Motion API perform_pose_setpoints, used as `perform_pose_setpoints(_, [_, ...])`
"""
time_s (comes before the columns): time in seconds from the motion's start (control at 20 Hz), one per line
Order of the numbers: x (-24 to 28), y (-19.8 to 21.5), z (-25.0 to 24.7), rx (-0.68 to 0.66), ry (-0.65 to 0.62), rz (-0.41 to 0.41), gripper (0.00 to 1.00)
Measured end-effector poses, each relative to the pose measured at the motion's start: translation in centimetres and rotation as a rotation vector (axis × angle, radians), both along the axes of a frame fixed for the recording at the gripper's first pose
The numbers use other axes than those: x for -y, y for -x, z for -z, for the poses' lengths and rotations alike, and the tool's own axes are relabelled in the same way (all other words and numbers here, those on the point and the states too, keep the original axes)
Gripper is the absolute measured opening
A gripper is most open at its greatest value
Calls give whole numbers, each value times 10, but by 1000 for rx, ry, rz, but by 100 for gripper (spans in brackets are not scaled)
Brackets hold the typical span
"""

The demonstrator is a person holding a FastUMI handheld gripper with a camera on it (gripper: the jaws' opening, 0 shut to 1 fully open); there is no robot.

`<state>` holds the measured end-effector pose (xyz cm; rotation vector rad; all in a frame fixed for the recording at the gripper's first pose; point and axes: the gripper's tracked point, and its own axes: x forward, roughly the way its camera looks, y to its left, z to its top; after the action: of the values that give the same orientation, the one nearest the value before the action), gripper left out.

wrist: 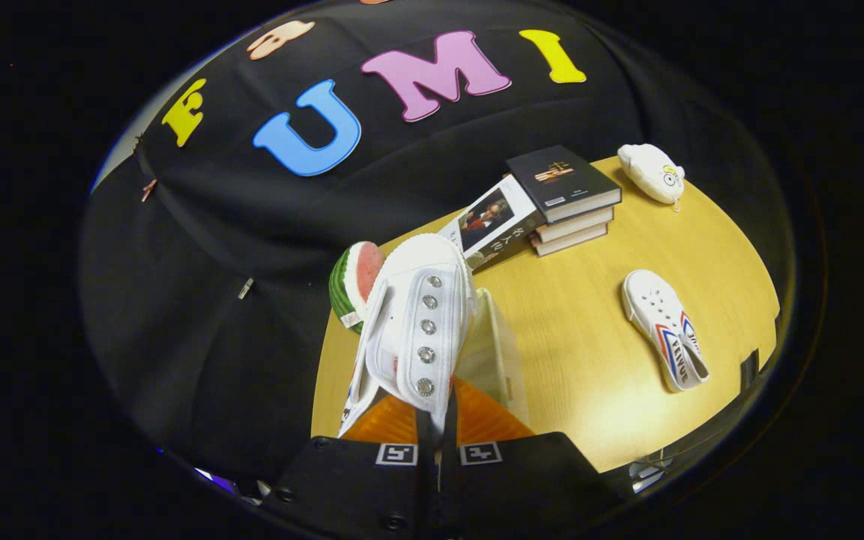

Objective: Open the storage box then place both shoes into the box .Put the left shoe in first, then the right shoe, with the right side of both shoes facing outward in a uniform manner.

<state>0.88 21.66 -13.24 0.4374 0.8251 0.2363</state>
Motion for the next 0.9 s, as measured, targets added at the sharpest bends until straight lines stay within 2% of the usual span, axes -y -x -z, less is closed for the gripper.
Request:
perform_pose_setpoints(0.35, [-54,9,67,-80,57,-50,6])
perform_pose_setpoints(0.6, [-58,13,78,-67,78,-53,6])
perform_pose_setpoints(0.9, [-62,27,90,-90,91,-104,6])
